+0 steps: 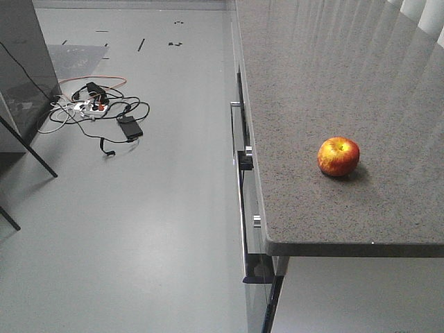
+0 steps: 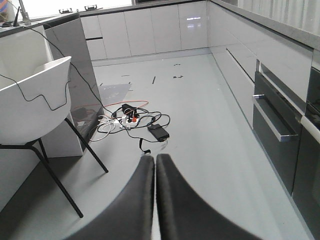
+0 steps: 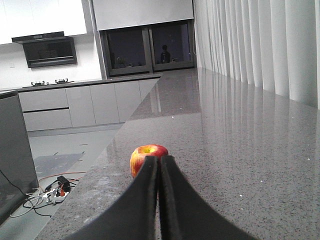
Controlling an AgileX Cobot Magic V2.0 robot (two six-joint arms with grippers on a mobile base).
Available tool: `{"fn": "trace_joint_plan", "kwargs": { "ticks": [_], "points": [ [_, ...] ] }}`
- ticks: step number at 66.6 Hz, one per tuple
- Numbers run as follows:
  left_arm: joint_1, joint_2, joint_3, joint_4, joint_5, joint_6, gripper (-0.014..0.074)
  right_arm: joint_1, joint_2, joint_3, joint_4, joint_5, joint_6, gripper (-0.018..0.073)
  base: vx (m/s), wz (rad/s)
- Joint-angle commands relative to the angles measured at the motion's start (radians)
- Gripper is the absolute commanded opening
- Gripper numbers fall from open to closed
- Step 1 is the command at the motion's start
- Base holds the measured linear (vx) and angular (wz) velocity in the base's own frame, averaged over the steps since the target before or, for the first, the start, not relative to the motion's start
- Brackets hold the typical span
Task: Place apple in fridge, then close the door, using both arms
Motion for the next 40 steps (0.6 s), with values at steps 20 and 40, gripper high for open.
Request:
{"fn": "trace_joint_plan", "kwargs": {
  "ticks": [20,40],
  "points": [
    [-0.003,-0.017,0.015,-0.003,-0.064,-0.006,-0.0008,-0.007,-0.005,0.009,-0.009,-0.072,-0.011,-0.0002,0.00,0.00],
    [-0.003,-0.017,0.015,-0.003,-0.064,-0.006,-0.0008,-0.007,-0.005,0.009,-0.009,-0.072,-0.011,-0.0002,0.00,0.00]
  ]
}}
